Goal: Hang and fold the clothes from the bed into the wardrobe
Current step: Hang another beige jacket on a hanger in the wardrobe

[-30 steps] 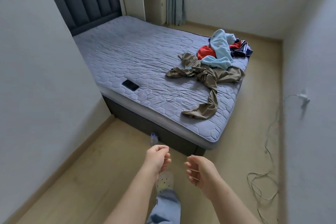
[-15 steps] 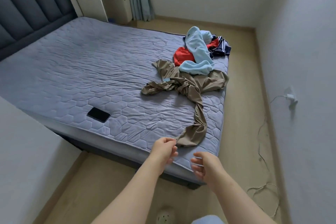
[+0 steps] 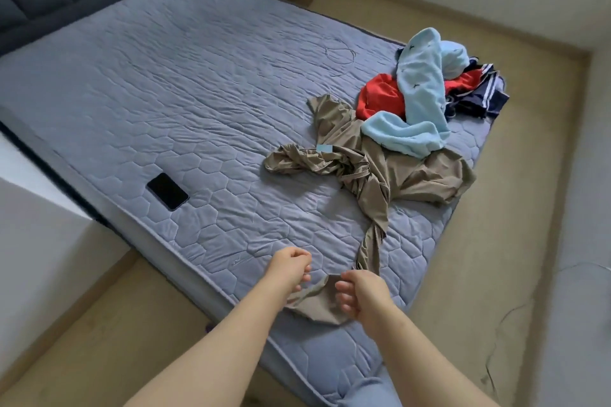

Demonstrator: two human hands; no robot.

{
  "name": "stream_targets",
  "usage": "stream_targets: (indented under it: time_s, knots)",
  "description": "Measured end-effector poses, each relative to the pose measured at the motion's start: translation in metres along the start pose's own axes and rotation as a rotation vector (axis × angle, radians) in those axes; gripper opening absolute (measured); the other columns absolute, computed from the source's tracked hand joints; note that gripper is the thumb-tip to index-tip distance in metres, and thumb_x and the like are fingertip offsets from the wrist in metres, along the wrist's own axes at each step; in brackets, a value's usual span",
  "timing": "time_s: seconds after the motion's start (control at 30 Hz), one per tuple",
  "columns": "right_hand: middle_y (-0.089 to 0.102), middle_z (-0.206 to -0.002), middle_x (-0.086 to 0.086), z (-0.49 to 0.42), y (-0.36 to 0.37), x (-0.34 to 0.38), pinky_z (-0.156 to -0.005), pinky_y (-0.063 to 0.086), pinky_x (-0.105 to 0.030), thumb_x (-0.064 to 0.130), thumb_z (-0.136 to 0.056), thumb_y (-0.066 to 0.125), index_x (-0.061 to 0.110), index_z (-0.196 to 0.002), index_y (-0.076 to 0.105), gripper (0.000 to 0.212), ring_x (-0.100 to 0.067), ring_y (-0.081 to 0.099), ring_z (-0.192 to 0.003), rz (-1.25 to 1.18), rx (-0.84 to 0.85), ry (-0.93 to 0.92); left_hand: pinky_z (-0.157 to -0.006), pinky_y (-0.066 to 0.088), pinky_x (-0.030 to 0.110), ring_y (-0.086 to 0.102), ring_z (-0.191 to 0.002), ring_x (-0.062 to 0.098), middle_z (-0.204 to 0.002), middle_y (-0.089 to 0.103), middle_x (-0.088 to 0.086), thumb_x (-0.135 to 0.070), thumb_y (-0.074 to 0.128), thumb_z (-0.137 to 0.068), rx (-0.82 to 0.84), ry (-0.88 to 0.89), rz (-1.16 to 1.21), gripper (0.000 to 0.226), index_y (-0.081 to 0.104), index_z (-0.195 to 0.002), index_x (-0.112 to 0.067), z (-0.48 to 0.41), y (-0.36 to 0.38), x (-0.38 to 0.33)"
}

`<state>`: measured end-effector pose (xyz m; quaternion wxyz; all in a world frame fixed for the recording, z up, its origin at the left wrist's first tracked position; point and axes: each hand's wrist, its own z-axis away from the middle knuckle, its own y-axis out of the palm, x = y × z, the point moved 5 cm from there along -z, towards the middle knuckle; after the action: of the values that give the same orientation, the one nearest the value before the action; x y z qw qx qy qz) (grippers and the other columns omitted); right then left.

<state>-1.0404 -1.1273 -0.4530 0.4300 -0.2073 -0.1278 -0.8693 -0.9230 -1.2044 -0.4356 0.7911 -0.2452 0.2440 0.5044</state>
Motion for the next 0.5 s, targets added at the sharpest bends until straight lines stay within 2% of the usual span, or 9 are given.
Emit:
stream_targets:
  time_s: [0.13, 0.23, 0.33, 0.4, 0.5]
  knots:
    - [0.035, -0.040, 0.005, -0.054, -0.029, 0.076, -0.036, 0.020, -0.012, 0.000, -0.089, 0.041, 0.017, -0.066, 0.037, 0.030, -0.008, 0.028, -0.029, 0.164, 0.036, -0.013, -0.036, 0.027, 0.012, 0.043, -0.050, 0.008, -0.063, 0.047, 0.000, -0.013, 0.045, -0.095, -0.095, -0.086, 0.059, 0.023, 0.047, -0.073, -0.019, -0.050, 0.049, -0.033]
    - [0.041, -0.049, -0.001, -0.099, -0.054, 0.113, -0.034, 0.024, -0.015, -0.001, -0.089, 0.041, 0.013, -0.068, 0.041, 0.026, -0.009, 0.033, -0.034, 0.336, 0.033, -0.049, -0.036, 0.027, 0.012, 0.043, -0.046, 0.007, -0.063, 0.048, 0.000, -0.012, 0.045, -0.095, -0.090, -0.159, 0.094, 0.022, 0.048, -0.074, -0.019, -0.083, 0.090, -0.045]
    - [0.046, -0.059, -0.007, -0.148, -0.064, 0.132, -0.049, 0.029, -0.025, 0.000, -0.086, 0.043, 0.011, -0.066, 0.043, 0.022, -0.017, 0.039, -0.051, 0.612, 0.038, -0.103, -0.038, 0.030, 0.013, 0.046, -0.048, 0.009, -0.063, 0.050, 0.000, -0.013, 0.046, -0.094, -0.091, -0.197, 0.069, 0.021, 0.051, -0.074, -0.019, -0.122, 0.112, -0.048]
    - [0.047, -0.060, -0.008, -0.188, -0.063, 0.144, -0.055, 0.030, -0.026, 0.001, -0.083, 0.043, 0.011, -0.065, 0.043, 0.021, -0.020, 0.041, -0.056, 0.712, 0.046, -0.108, -0.038, 0.031, 0.014, 0.047, -0.049, 0.010, -0.062, 0.051, 0.000, -0.012, 0.047, -0.092, -0.118, -0.191, 0.001, 0.023, 0.051, -0.072, -0.019, -0.160, 0.118, -0.046]
    - [0.055, -0.073, -0.006, -0.247, -0.062, 0.164, -0.064, 0.039, -0.029, 0.009, -0.086, 0.041, 0.013, -0.079, 0.054, 0.015, -0.023, 0.050, -0.070, 0.839, 0.018, -0.141, -0.054, 0.040, 0.021, 0.053, -0.057, 0.019, -0.062, 0.053, 0.000, -0.015, 0.049, -0.089, -0.120, -0.182, -0.193, 0.022, 0.051, -0.069, -0.023, -0.220, 0.126, -0.036]
